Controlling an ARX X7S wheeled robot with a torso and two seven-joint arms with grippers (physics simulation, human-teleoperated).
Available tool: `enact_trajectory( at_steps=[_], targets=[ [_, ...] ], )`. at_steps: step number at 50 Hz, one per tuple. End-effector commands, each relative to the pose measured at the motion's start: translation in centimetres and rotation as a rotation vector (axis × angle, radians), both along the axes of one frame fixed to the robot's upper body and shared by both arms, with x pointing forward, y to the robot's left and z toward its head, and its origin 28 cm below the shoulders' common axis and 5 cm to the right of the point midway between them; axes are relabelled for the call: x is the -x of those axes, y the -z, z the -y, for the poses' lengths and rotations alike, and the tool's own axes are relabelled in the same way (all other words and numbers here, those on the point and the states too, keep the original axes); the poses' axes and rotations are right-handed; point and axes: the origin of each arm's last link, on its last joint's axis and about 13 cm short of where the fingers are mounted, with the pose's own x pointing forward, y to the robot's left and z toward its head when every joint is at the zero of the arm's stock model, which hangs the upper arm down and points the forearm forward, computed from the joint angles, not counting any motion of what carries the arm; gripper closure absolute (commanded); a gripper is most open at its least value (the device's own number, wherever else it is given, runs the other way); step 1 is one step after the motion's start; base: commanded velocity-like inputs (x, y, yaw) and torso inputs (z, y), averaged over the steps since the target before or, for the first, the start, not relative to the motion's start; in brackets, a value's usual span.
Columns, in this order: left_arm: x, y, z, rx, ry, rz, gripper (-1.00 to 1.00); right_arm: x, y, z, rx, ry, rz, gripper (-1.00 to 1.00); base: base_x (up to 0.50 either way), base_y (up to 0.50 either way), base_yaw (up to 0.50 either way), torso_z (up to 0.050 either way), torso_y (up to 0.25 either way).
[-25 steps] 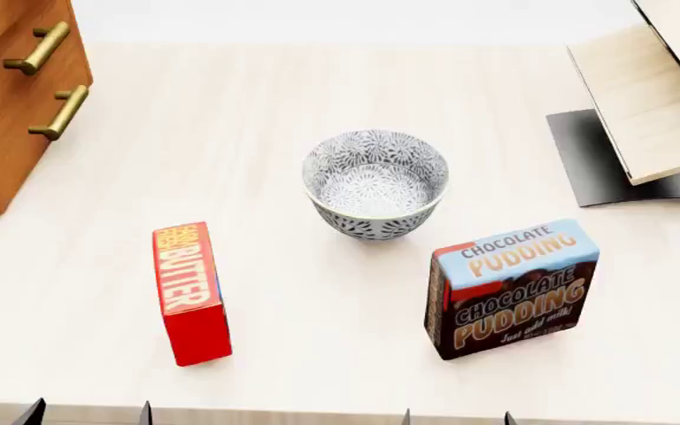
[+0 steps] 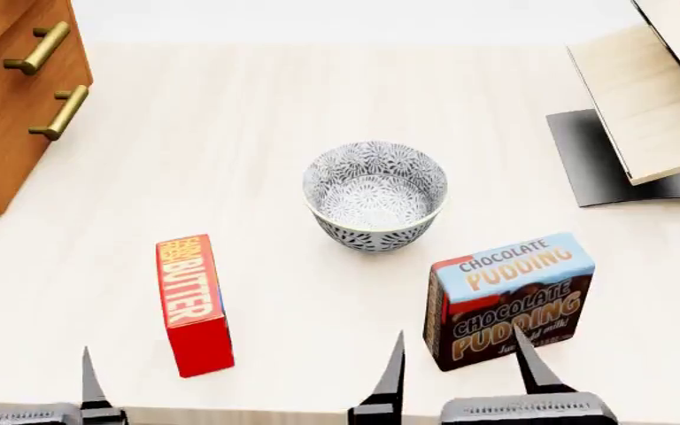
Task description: Close the top drawer of the cabinet and put the bowl on top of it.
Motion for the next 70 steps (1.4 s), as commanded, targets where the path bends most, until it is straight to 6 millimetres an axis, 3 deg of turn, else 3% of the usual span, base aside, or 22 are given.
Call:
enact_trajectory(
  at_steps=[1, 7, 18, 38, 70],
  targets=[
    [0.5, -4.8, 0.4, -0.003, -0.028, 0.091, -1.0, 0.1, -5.4, 0.1, 0.063, -0.01, 0.114, -1.0, 0.0, 0.0, 0.0, 0.0, 0.0],
    [0.6, -6.2, 0.5, -0.017, -0.025, 0.122, -1.0, 0.2, -6.9, 0.3, 0.07, -0.003, 0.15, -1.0, 0.0, 0.0, 0.0, 0.0, 0.0],
    [0.9, -7.6, 0.8, -0.034, -0.012, 0.152, -1.0, 0.3, -7.6, 0.4, 0.072, -0.006, 0.176, -1.0, 0.0, 0.0, 0.0, 0.0, 0.0],
    [1.1, -8.1, 0.9, -0.011, -0.029, 0.161, -1.0, 0.4, -7.8, 0.6, 0.068, -0.001, 0.192, -1.0, 0.0, 0.0, 0.0, 0.0, 0.0],
    [1.6, -8.3, 1.0, -0.035, 0.02, 0.152, -1.0, 0.6, -8.2, 0.6, 0.046, -0.017, 0.224, -1.0, 0.0, 0.41, 0.0, 0.0, 0.0]
  ],
)
